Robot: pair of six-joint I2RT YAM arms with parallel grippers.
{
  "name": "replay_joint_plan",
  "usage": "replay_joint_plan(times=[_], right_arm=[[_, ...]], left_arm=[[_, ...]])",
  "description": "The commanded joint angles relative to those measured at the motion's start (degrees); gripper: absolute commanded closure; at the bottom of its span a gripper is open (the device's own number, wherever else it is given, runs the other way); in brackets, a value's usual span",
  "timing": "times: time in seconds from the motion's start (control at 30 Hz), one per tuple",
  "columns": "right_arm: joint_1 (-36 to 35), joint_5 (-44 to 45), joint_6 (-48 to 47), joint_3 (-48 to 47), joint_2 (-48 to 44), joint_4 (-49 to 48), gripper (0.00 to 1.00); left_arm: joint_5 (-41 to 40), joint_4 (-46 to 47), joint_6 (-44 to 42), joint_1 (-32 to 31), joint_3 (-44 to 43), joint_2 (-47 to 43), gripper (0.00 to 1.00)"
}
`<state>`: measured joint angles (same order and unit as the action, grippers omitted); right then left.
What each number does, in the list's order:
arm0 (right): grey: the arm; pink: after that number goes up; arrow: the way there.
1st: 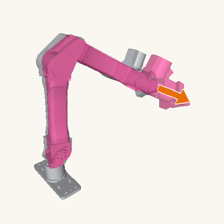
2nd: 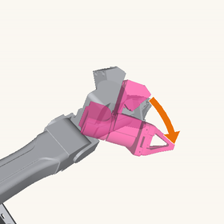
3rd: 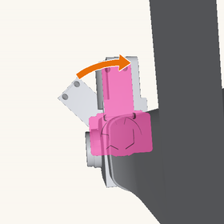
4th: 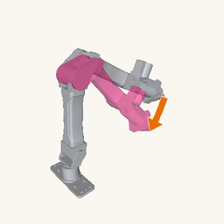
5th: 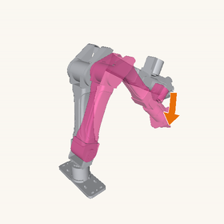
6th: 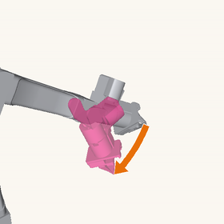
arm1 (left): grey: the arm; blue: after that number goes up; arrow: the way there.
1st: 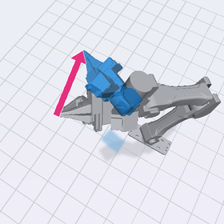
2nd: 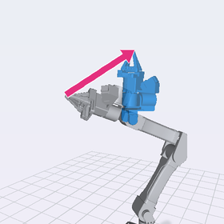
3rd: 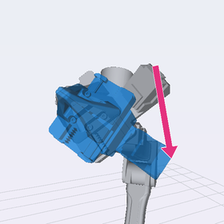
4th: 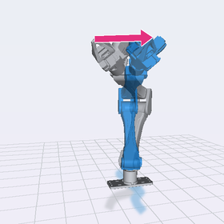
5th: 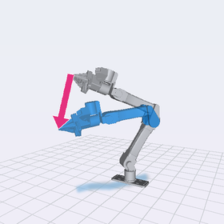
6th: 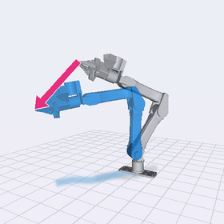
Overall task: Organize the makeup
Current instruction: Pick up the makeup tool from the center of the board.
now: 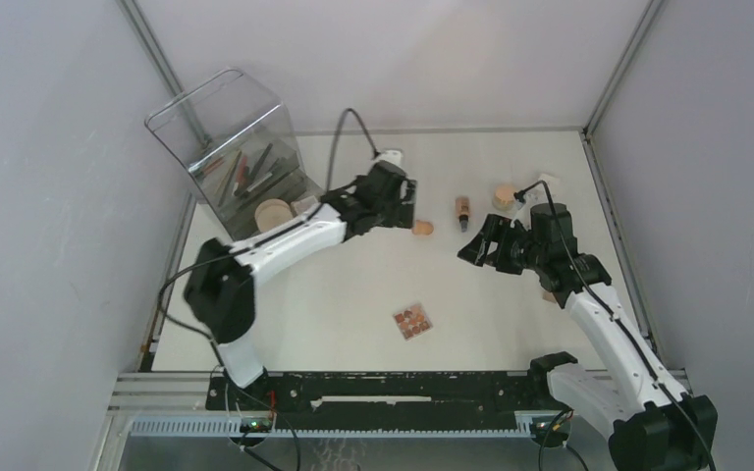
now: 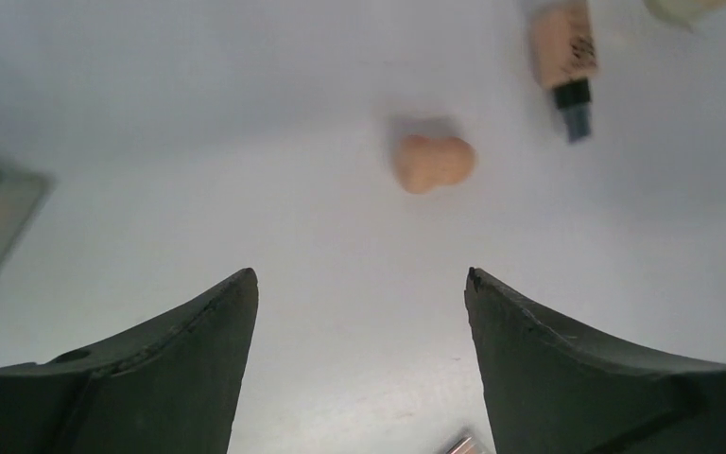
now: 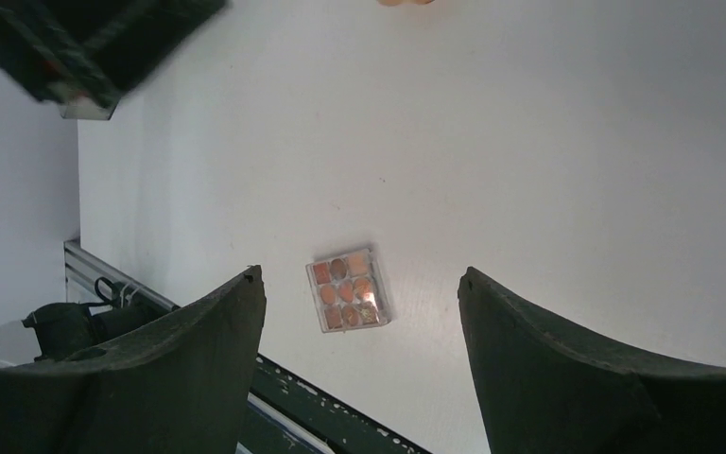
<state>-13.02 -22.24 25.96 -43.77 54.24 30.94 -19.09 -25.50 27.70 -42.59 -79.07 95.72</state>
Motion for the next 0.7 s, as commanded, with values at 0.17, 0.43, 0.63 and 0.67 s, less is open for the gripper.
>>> replay_joint_plan(times=[0.17, 0.43, 0.63, 0.67], right_arm=[[2.3, 4.2, -1.9, -0.3, -6.2, 3.4, 0.18], [2.7, 4.0, -2.0, 0.4, -6.0, 3.9, 0.18], [2.8, 2.2, -1.3, 0.6, -5.6, 3.2, 0.18], [2.8, 2.1, -1.2, 0.6, -5.6, 3.3, 0.18]], left_arm=[[4.5, -8.0, -13.2, -5.1, -25.5, 22.9, 0.22], [0.6, -11.2, -13.2, -4.6, -32.0, 32.5, 0.34], [4.5, -5.0, -12.2, -3.2, -29.7, 33.3, 0.62], [6.0, -4.6, -12.2, -2.9, -29.8, 33.3, 0.72]])
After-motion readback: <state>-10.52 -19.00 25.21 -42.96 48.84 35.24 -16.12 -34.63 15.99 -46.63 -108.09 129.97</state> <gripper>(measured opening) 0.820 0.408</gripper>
